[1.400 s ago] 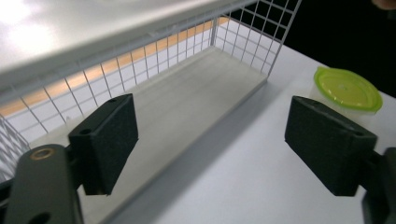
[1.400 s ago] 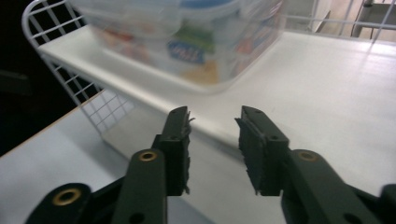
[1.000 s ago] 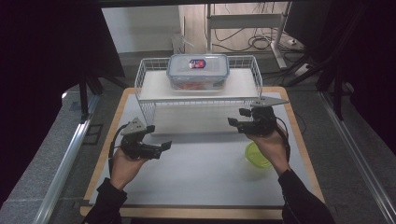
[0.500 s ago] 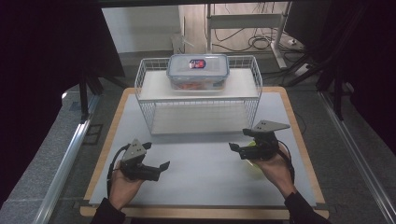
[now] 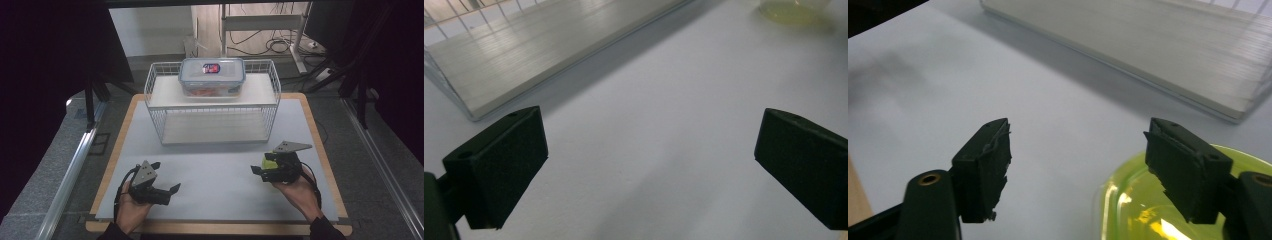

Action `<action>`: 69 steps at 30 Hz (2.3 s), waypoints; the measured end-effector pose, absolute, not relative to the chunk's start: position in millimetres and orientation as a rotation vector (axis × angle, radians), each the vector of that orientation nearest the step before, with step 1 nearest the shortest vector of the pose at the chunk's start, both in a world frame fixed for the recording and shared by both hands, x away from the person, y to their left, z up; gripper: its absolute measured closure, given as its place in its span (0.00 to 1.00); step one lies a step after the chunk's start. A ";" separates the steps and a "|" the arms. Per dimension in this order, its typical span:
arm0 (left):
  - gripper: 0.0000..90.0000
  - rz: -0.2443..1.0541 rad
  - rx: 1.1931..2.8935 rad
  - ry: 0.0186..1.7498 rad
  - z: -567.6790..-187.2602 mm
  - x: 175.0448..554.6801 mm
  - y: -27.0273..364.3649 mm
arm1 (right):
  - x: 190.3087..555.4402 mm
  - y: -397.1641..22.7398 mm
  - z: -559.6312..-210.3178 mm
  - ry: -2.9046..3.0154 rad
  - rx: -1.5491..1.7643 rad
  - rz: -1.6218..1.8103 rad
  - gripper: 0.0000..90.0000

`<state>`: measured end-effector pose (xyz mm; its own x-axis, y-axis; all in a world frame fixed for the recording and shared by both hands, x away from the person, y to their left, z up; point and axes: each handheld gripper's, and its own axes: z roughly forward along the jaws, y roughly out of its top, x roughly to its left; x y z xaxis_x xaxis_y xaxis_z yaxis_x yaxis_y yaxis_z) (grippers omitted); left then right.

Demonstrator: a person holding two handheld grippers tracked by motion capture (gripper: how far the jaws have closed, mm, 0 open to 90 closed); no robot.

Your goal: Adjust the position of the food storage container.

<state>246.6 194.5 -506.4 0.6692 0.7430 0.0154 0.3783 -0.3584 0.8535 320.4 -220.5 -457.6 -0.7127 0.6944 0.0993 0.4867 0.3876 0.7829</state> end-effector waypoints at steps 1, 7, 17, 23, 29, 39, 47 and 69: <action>0.00 0.506 1.986 0.866 -507.3 246.5 193.4 | 320.4 -222.0 -456.5 2.392 1.050 1.226 0.34; 0.00 0.485 1.999 0.867 -509.5 247.4 191.4 | 323.4 -235.8 -452.3 2.330 1.064 1.154 0.59; 0.01 0.472 2.002 0.876 -511.1 248.5 192.4 | 334.5 -279.1 -449.3 2.216 1.151 1.094 0.99; 0.01 0.460 2.008 0.876 -512.3 249.0 192.2 | 339.7 -299.7 -453.6 2.160 1.222 1.054 1.00; 0.02 0.447 2.015 0.879 -513.8 249.6 192.1 | 339.2 -314.5 -459.2 2.137 1.289 1.021 1.00; 0.02 0.440 2.029 0.882 -515.2 250.3 191.1 | 330.7 -314.2 -468.7 2.155 1.352 0.970 1.00; 0.02 0.434 2.038 0.881 -516.0 250.6 190.2 | 334.5 -320.4 -480.0 2.193 1.437 0.938 1.00; 0.02 0.408 2.076 0.877 -520.4 252.7 184.9 | 350.3 -304.4 -506.4 2.328 1.470 0.979 0.99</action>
<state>252.7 184.9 -520.4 0.7040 0.7099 -0.0203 0.4420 -0.4157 0.7949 350.3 -304.4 -506.4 -0.4757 0.8650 0.1599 0.7191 0.2777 0.6370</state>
